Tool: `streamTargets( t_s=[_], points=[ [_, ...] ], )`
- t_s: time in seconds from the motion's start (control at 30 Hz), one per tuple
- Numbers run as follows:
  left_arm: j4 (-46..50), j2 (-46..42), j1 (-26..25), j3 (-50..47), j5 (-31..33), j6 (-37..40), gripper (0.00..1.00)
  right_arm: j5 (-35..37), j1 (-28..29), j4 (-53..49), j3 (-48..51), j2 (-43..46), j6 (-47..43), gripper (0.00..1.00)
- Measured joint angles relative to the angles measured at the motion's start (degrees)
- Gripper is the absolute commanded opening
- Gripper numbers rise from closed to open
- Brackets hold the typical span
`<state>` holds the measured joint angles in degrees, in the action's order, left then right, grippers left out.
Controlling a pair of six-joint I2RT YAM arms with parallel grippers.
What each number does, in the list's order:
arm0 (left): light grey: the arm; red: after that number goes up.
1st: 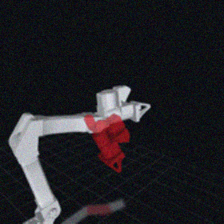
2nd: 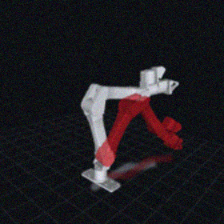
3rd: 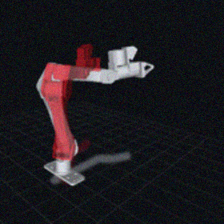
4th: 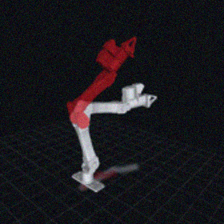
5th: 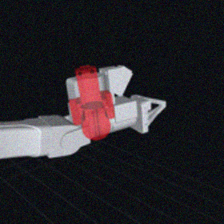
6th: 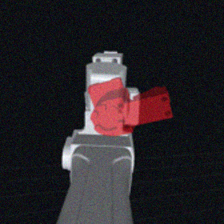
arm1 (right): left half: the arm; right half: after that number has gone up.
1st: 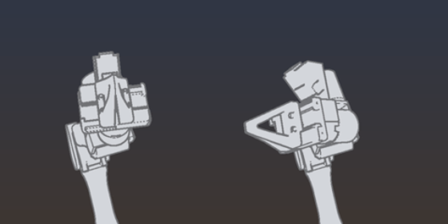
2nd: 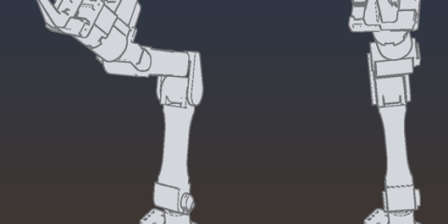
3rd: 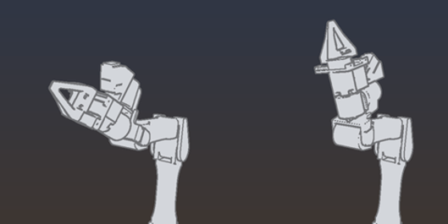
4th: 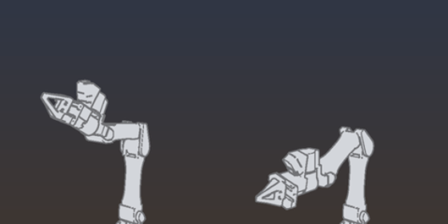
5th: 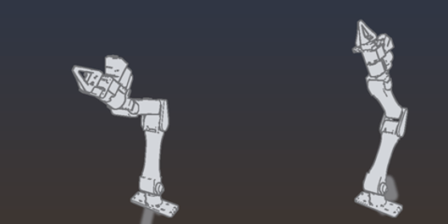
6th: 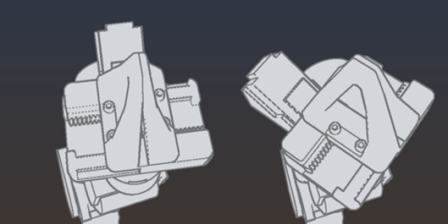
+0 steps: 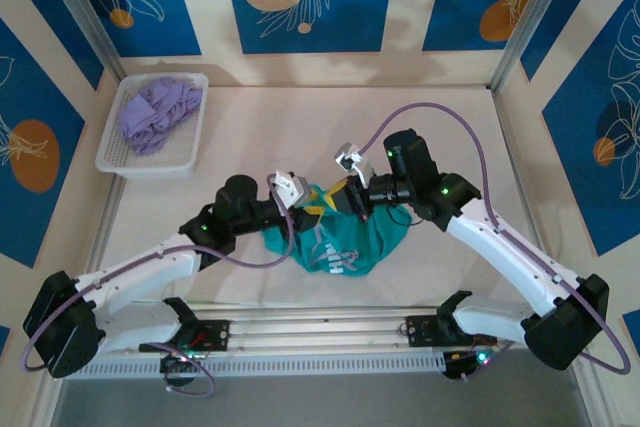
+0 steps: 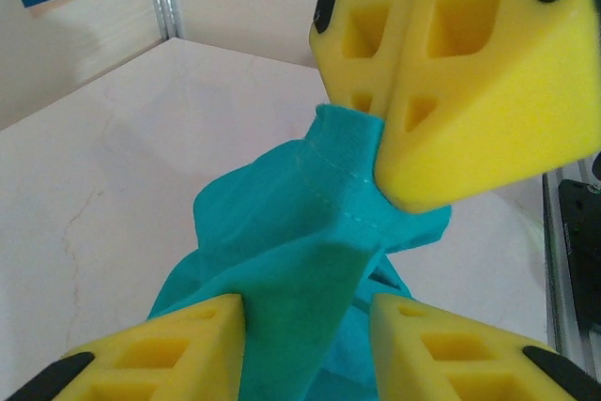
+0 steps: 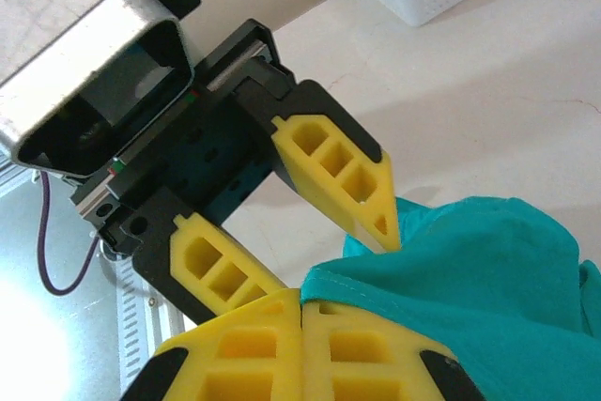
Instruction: Fold the inside-out t-shirt
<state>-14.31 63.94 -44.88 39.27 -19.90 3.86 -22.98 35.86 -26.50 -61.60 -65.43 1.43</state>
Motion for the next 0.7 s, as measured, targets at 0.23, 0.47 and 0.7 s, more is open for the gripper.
streamTargets(
  t_s=[0.23,0.47,0.7],
  points=[
    [0.02,0.72,0.00,1.92,-1.20,1.49,0.50,0.02,-0.22,-0.17,-0.13,-0.04,-0.04,0.00],
    [0.42,-0.55,0.02,1.92,0.68,4.79,0.55,-0.04,-0.37,-0.26,-0.17,-0.04,-0.55,0.00],
    [1.90,-0.11,0.02,2.56,-0.44,9.03,0.43,-0.57,-0.44,-1.01,-0.33,-0.15,-1.18,0.00]
  ],
)
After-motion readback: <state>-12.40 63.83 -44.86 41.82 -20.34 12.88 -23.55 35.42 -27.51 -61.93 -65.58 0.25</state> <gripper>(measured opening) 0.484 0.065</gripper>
